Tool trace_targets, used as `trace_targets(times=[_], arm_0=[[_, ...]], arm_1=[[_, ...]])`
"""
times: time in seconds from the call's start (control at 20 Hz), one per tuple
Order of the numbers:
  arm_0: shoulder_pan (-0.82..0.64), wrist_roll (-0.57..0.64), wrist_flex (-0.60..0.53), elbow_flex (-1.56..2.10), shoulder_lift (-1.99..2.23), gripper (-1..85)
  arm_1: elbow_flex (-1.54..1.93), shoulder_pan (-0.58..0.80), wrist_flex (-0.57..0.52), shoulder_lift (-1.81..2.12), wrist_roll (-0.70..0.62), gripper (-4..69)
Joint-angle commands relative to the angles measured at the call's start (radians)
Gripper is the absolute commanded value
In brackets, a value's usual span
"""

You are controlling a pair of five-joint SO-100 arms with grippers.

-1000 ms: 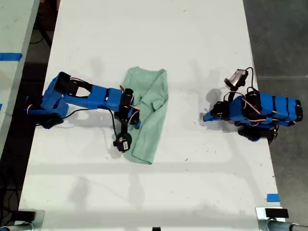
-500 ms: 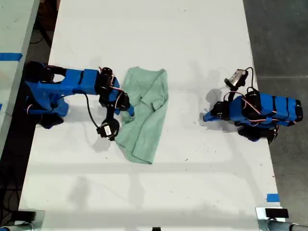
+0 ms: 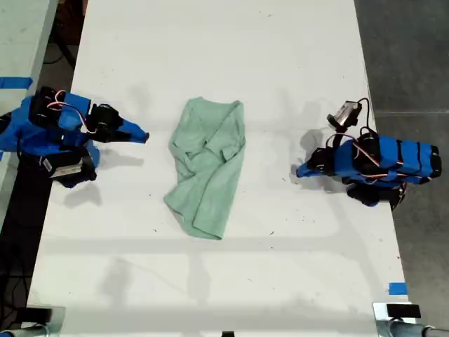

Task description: Fold t shirt

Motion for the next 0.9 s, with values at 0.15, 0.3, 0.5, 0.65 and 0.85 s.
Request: trace_targets(times=[0.15, 0.3, 0.5, 0.65, 0.85], arm_0=[[-0.046, -0.041, -0.091, 0.443, 0.31, -0.1], [0.003, 0.143, -0.13, 0.46, 0.31, 0.0], [0.011, 0.141, -0.126, 0.466, 0.31, 0.0], [0.011, 0.141, -0.124, 0.466, 0.31, 0.0], [0.011, 0.138, -0.124, 0.468, 0.31, 0.0]], arm_1=[[0.038, -0.005, 0.006, 0.011, 0.0, -0.3], [0.038, -0.009, 0.006, 0.011, 0.002, -0.3], [0.038, -0.009, 0.006, 0.011, 0.002, -0.3], [0.038, -0.006, 0.006, 0.011, 0.002, -0.3], [0.038, -0.005, 0.006, 0.011, 0.0, -0.3]])
